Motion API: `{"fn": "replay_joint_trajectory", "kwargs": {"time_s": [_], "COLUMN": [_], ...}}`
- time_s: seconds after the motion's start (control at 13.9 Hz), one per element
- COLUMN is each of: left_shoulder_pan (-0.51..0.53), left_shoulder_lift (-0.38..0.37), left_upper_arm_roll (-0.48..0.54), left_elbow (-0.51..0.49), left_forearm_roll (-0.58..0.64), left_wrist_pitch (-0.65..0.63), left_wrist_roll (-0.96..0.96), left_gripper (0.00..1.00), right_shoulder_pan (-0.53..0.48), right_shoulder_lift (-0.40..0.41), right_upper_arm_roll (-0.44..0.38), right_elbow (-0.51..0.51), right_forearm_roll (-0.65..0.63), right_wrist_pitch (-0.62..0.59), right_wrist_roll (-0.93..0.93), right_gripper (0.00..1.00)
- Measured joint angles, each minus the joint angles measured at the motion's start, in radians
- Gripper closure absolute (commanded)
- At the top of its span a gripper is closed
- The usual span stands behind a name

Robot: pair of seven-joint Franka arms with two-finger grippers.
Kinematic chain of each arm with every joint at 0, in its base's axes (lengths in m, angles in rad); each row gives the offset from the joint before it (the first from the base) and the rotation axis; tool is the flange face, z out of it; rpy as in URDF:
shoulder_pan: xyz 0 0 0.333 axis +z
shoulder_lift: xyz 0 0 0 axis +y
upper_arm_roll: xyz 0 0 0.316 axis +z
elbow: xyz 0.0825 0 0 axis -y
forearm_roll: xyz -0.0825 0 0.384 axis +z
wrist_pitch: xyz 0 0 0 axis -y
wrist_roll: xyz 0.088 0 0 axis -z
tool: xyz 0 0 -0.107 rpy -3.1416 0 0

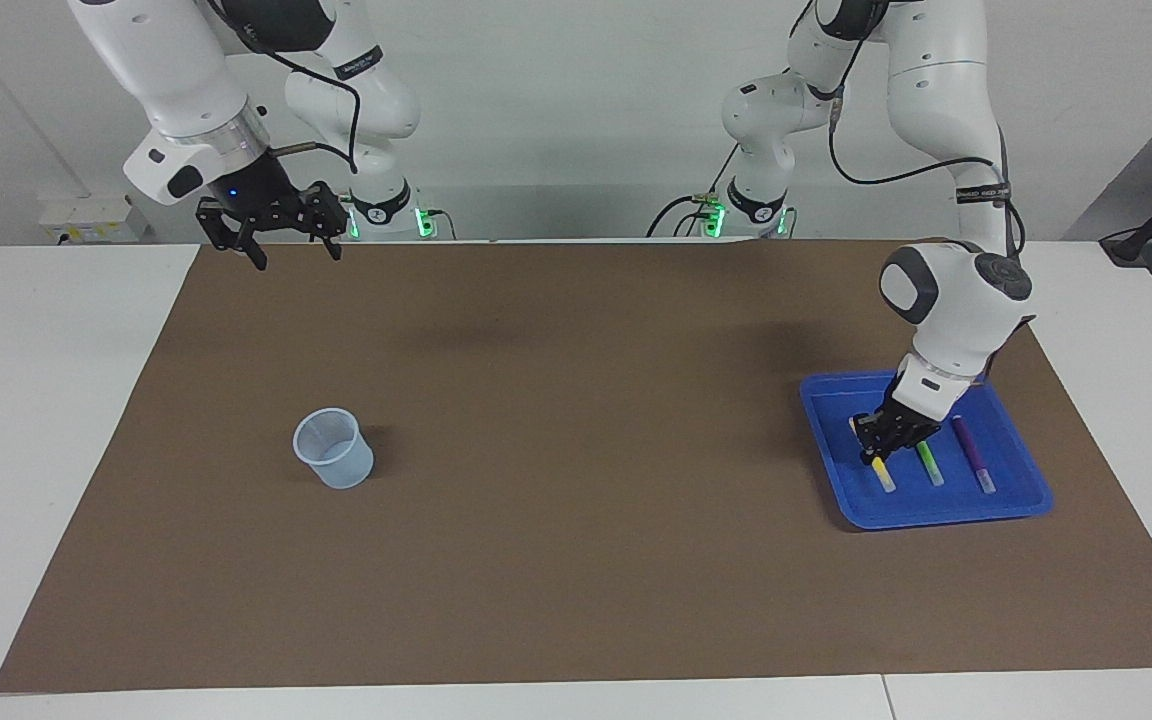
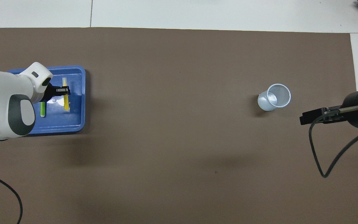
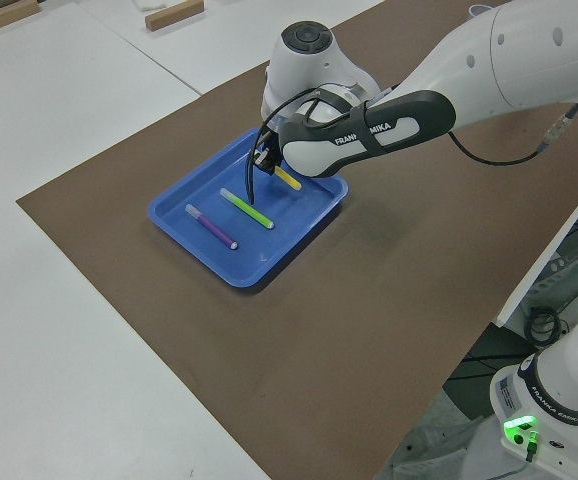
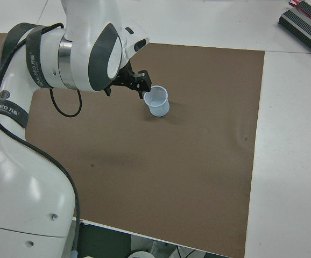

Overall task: Right arm passes pens to left for tray arrangement
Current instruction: 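Release the yellow pen in the tray and adjust it with the left gripper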

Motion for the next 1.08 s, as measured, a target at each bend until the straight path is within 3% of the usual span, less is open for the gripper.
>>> {"fn": "replay_joint_trajectory", "kwargs": {"time_s": [0.36, 0.58, 0.72, 1.08], "left_shoulder_pan": [0.000, 0.000, 0.000, 0.000], "left_shoulder_lift": [0.000, 0.000, 0.000, 0.000], "left_upper_arm_roll": [0.000, 0.000, -0.001, -0.001], "left_elbow": [-0.006, -0.010, -0.013, -0.020], "left_forearm_roll": [0.000, 0.000, 0.000, 0.000], "left_wrist_pitch": [0.000, 0.000, 0.000, -0.007], "left_wrist_roll": [-0.001, -0.002, -0.003, -0.004], "left_gripper": [1.00, 1.00, 1.00, 1.00], "right_shoulder_pan": [0.008, 0.139, 0.206, 0.230], "right_shoulder_lift": [0.000, -0.001, -0.001, -0.001], "right_upper_arm_roll": [-0.011, -0.169, -0.228, -0.230], "right_elbow": [0.000, 0.001, 0.001, 0.001], "right_forearm_roll": [0.000, -0.003, -0.030, -0.042], "right_wrist_pitch": [-0.021, -0.022, -0.022, -0.015], "right_wrist_roll": [0.000, -0.010, -0.011, -0.011], "right_gripper": [0.00, 0.00, 0.00, 0.00]}}
